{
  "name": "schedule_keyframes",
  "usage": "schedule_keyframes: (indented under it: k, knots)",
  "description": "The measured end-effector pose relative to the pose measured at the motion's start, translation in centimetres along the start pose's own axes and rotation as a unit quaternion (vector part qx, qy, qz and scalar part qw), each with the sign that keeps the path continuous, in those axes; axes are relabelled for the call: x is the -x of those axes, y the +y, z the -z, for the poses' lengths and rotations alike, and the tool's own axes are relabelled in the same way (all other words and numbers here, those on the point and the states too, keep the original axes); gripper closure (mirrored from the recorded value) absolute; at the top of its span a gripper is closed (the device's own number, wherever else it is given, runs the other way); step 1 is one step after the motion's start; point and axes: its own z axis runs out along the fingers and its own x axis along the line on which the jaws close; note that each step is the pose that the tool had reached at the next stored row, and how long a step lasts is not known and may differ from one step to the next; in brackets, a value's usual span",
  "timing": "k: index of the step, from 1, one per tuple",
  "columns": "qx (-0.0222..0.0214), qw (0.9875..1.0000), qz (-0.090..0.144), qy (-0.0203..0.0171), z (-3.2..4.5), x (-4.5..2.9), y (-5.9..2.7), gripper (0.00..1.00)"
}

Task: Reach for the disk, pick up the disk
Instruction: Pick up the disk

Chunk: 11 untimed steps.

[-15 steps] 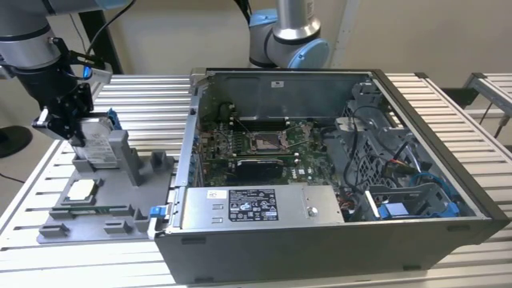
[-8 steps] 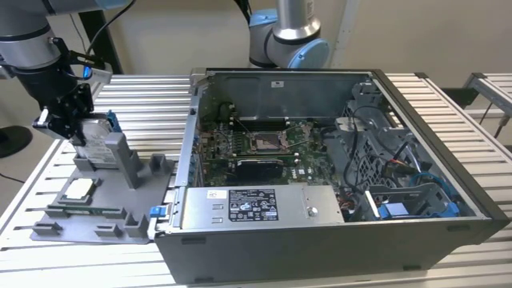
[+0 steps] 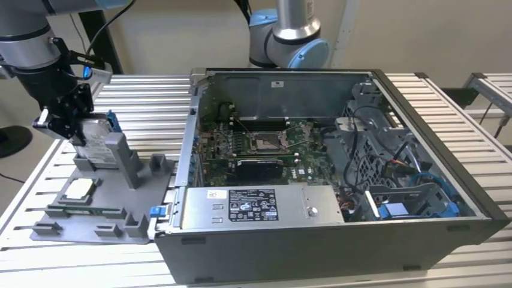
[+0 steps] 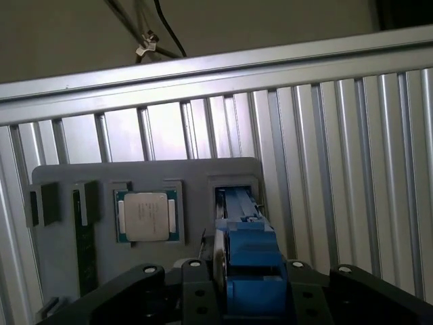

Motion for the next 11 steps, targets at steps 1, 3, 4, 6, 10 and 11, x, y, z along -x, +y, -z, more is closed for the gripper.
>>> schedule_keyframes:
  k: [1,3,4,6,10,11]
  knots:
    - [0.0,1.0,0.0,0.0,0.0,0.0,0.0,1.0]
    - [0.0,1.0,0.0,0.0,0.0,0.0,0.0,1.0]
    - [0.0,1.0,0.0,0.0,0.0,0.0,0.0,1.0]
    - [0.0,1.0,0.0,0.0,0.0,0.0,0.0,1.0]
    - [-0.0001,1.0,0.0,0.0,0.01,0.0,0.0,1.0]
    - [-0.0001,1.0,0.0,-0.0001,0.06,0.0,0.0,1.0]
